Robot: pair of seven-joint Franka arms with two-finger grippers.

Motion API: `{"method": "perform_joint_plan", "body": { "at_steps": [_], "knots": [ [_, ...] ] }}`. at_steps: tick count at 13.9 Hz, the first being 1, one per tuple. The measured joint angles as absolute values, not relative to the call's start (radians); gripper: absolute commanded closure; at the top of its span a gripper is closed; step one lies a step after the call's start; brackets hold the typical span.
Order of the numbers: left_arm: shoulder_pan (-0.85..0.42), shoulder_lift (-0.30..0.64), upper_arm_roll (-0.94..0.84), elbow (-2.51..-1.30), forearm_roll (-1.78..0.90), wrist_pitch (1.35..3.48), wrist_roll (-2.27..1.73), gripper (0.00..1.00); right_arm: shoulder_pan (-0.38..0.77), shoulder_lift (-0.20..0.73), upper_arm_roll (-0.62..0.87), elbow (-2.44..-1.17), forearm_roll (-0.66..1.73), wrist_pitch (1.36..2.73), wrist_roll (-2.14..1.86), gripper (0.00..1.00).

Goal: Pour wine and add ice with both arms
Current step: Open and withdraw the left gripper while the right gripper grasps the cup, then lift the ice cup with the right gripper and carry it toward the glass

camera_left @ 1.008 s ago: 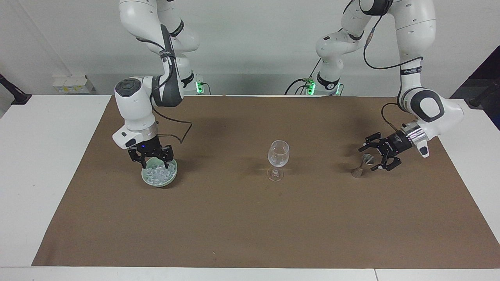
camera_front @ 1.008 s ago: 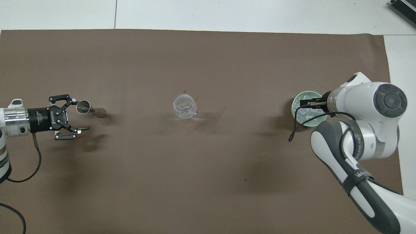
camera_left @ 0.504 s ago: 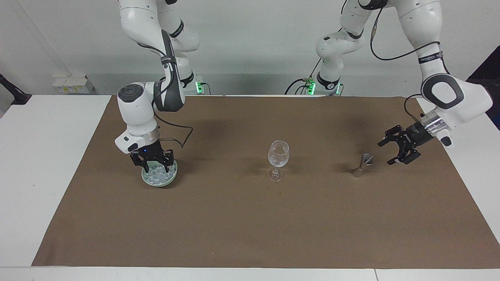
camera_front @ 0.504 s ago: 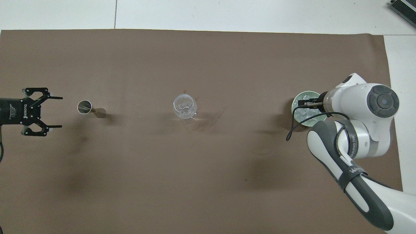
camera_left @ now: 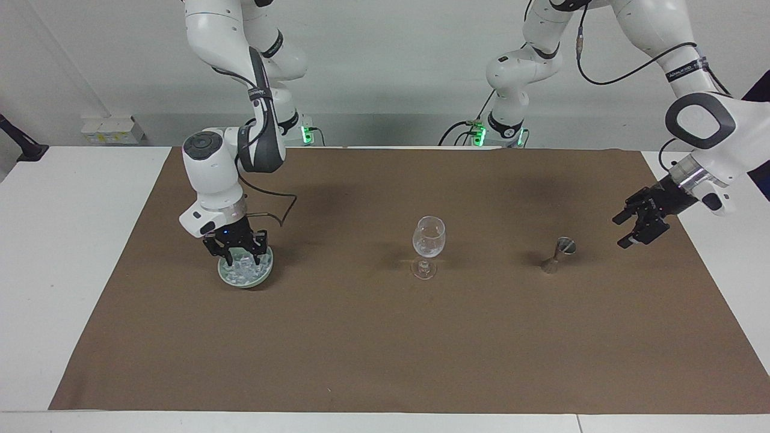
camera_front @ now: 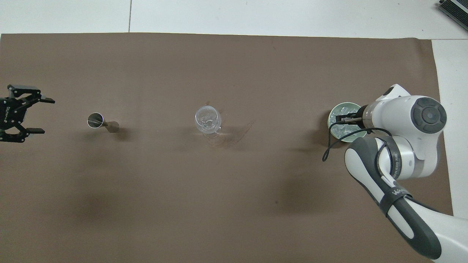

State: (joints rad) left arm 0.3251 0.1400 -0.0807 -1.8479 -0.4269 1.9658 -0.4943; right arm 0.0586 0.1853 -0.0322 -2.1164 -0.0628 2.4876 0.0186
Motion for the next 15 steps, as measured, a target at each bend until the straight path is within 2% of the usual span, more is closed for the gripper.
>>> {"method": "perform_joint_plan", "body": {
  "at_steps": [1, 6, 11, 12, 14, 15],
  "knots": [
    [0.316, 0.131, -0.082, -1.844, -0.391, 1.969, -0.431, 0.0, 0.059, 0.185, -0.032, -2.117, -0.063, 2.488, 0.018, 0.47],
    [0.287, 0.096, -0.084, -1.839, -0.221, 1.972, -0.092, 0.0, 0.059, 0.185, -0.032, -2.12, -0.063, 2.488, 0.017, 0.55],
    [0.184, 0.051, -0.087, -1.839, -0.084, 1.971, 0.048, 0.0, 0.059, 0.185, -0.032, -2.131, -0.063, 2.488, 0.015, 0.59],
    [0.161, 0.04, -0.087, -1.839, -0.055, 1.968, 0.061, 0.0, 0.059, 0.185, -0.032, -2.133, -0.063, 2.488, 0.014, 0.66],
    [0.123, 0.016, -0.088, -1.84, -0.028, 1.959, 0.089, 0.0, 0.059, 0.185, -0.032, -2.135, -0.063, 2.488, 0.01, 0.94],
    [0.111, 0.003, -0.088, -1.839, -0.024, 1.948, 0.098, 0.0, 0.059, 0.185, -0.032, -2.135, -0.062, 2.488, 0.009, 1.0]
  ]
}}
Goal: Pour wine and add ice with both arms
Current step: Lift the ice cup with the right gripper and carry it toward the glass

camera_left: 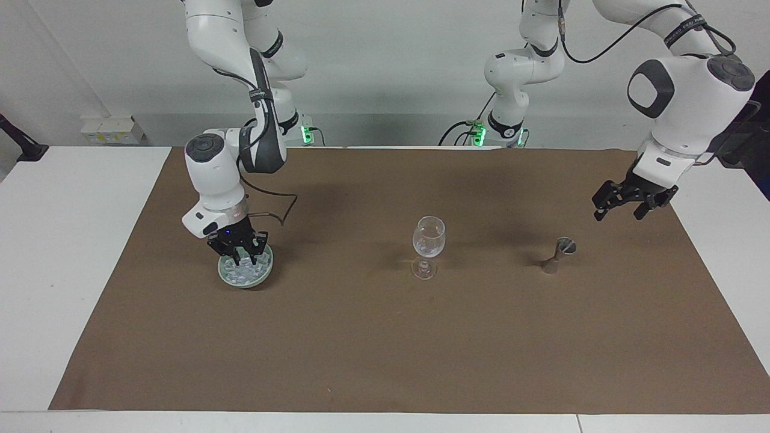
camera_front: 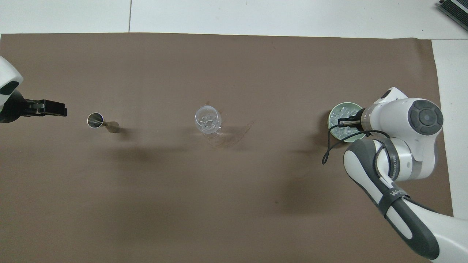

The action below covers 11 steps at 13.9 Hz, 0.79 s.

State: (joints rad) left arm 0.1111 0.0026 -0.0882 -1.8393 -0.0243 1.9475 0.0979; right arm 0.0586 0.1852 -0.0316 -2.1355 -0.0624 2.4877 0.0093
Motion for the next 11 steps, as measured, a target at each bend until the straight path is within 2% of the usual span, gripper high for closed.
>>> {"method": "perform_joint_plan", "body": {
  "at_steps": [4, 8, 11],
  "knots": [
    [0.078, -0.048, -0.092, -1.814, -0.023, 1.851, 0.111, 0.0, 0.059, 0.184, -0.031, -2.132, -0.062, 2.493, 0.009, 1.0],
    [0.069, -0.059, -0.095, -1.721, -0.023, 1.727, 0.112, 0.0, 0.063, 0.154, -0.026, -2.103, -0.056, 2.483, 0.014, 1.0],
    [0.069, -0.061, -0.095, -1.646, -0.023, 1.628, 0.114, 0.0, 0.08, 0.088, -0.022, -2.049, -0.036, 2.337, 0.028, 1.0]
  ]
}}
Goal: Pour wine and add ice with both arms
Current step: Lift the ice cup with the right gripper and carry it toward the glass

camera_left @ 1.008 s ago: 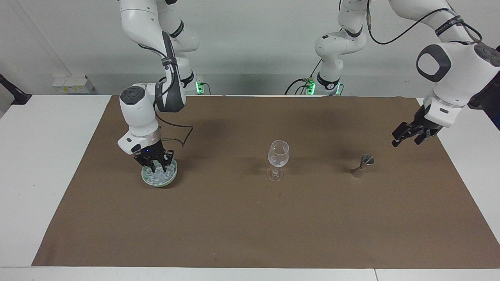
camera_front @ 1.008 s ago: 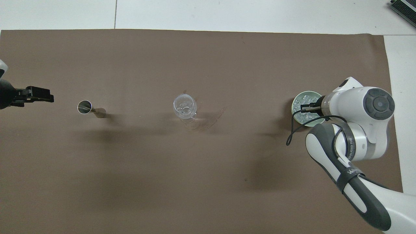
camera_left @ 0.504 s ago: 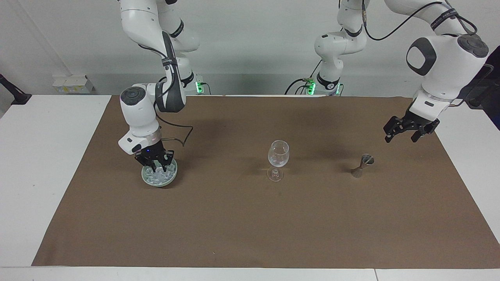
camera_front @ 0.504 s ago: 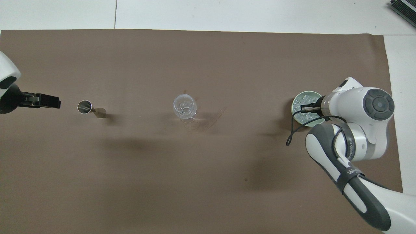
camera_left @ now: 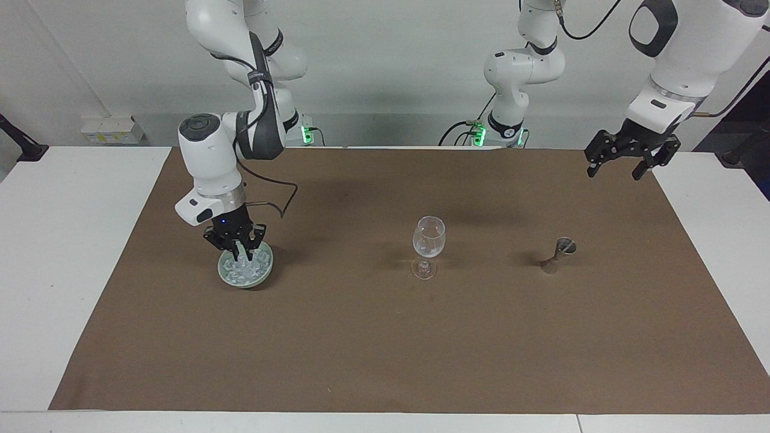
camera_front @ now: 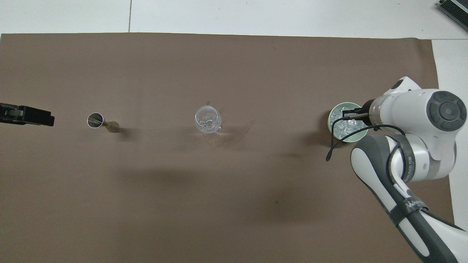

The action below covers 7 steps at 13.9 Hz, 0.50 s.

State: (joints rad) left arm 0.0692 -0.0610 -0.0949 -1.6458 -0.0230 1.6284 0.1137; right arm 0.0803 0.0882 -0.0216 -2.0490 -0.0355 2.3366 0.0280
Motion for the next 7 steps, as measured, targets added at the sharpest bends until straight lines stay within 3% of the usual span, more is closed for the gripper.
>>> {"method": "perform_joint_plan", "body": {
  "at_steps": [7],
  "knots": [
    [0.069, -0.074, -0.117, -1.607, -0.023, 1.555, 0.115, 0.0, 0.121, -0.012, -0.019, -1.862, 0.033, 2.015, 0.087, 1.0]
  ]
}}
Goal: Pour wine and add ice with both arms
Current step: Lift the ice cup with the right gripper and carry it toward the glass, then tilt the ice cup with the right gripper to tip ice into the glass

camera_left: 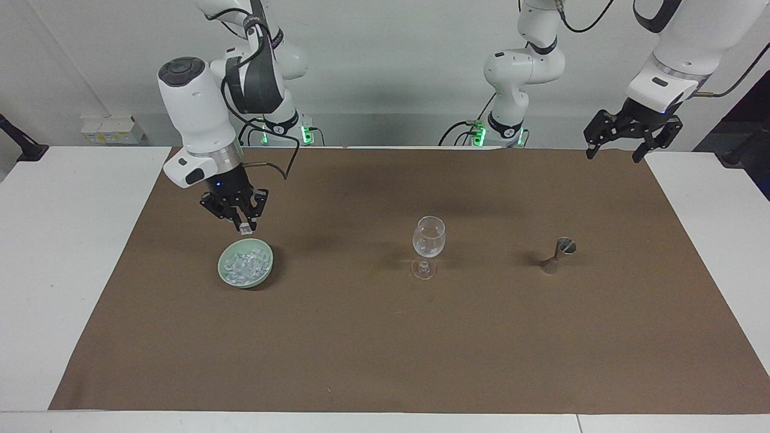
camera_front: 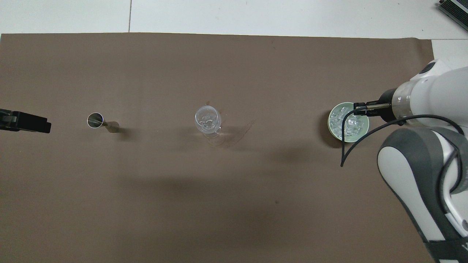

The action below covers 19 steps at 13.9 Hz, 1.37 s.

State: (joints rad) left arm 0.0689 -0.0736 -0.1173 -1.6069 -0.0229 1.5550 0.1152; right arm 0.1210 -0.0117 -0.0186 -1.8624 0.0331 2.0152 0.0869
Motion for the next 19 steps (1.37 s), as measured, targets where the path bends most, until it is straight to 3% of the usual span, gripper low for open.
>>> {"method": "perform_joint_plan", "body": {
  "at_steps": [7, 16, 19],
  "knots": [
    [0.069, -0.075, -0.121, -1.607, -0.035, 1.551, 0.115, 0.0, 0.242, -0.006, -0.018, -1.742, 0.14, 1.945, 0.293, 1.0],
    [0.07, -0.108, -0.106, -1.609, -0.061, 1.496, 0.115, 0.0, 0.368, 0.089, -0.006, -1.583, 0.241, 1.945, 0.475, 1.0],
    [0.07, -0.109, -0.104, -1.612, -0.062, 1.496, 0.115, 0.0, 0.379, 0.169, 0.04, -1.501, 0.263, 1.955, 0.518, 1.0]
  ]
}}
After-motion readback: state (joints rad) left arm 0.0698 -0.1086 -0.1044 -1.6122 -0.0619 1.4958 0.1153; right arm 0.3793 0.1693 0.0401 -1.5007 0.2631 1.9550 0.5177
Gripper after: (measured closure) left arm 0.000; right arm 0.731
